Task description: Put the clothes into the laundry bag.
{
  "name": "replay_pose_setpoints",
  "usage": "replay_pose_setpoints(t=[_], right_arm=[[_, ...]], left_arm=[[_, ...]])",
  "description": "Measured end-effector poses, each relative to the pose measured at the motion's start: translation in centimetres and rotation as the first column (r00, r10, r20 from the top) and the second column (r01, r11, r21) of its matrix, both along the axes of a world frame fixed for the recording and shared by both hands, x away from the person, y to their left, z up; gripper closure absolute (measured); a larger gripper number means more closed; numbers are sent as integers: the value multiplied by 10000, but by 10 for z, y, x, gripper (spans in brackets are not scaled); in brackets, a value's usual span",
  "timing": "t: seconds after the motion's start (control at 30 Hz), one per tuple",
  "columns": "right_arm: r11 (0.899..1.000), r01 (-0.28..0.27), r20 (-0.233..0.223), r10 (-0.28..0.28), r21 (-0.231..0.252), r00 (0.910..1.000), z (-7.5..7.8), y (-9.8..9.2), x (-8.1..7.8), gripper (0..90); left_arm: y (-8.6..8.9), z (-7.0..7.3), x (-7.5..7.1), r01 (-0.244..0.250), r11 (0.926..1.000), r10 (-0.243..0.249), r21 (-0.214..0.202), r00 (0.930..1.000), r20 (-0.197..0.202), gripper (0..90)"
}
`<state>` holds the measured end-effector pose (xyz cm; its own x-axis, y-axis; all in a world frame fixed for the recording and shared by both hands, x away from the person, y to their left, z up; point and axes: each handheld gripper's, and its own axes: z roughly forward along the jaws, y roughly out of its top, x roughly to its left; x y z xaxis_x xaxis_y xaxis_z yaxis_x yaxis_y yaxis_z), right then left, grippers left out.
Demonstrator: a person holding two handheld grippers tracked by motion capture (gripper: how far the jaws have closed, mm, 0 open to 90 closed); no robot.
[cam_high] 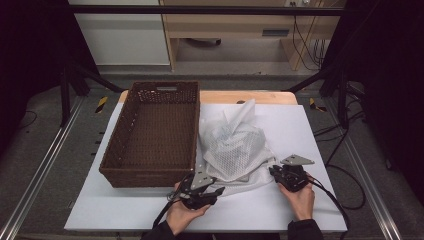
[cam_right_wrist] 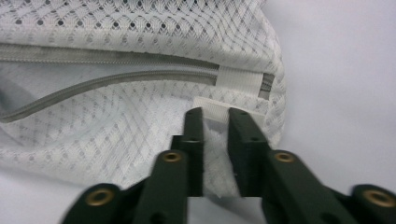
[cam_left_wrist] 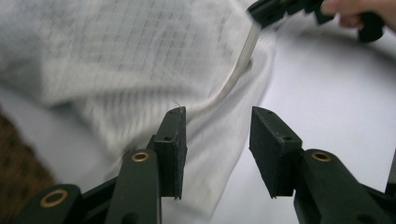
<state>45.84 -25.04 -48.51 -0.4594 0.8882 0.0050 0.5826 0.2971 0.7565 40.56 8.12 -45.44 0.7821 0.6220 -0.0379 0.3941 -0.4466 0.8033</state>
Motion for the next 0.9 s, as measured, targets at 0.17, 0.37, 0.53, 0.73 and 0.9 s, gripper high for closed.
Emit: replay_pose_setpoints(t=[0.17, 0.37, 0.53, 0.73, 0.9], right_arm=[[9998, 179, -450, -181, -50, 9988, 4, -1, -12, 900], [9987, -519, -228, 518, -24, 9984, 6, -2, -40, 821], [9993, -256, 569, 240, 268, 9981, 13, -9, -37, 593], [9996, 142, 117, -139, -233, 9998, -1, -3, -21, 593], [9995, 169, -172, -173, -255, 9997, 3, -5, -27, 865]], left_arm=[[11, -19, -2, -467, 9985, 477, 278, 9981, -380, 552], [9, -30, 1, -767, 9964, 780, 352, 9962, -380, 530], [6, -33, 3, -1112, 9928, 1126, 456, 9932, -302, 625], [4, -31, 5, -1205, 9897, 1225, 778, 9923, -208, 851], [8, -29, 4, -1132, 9901, 1156, 836, 9930, -249, 889]])
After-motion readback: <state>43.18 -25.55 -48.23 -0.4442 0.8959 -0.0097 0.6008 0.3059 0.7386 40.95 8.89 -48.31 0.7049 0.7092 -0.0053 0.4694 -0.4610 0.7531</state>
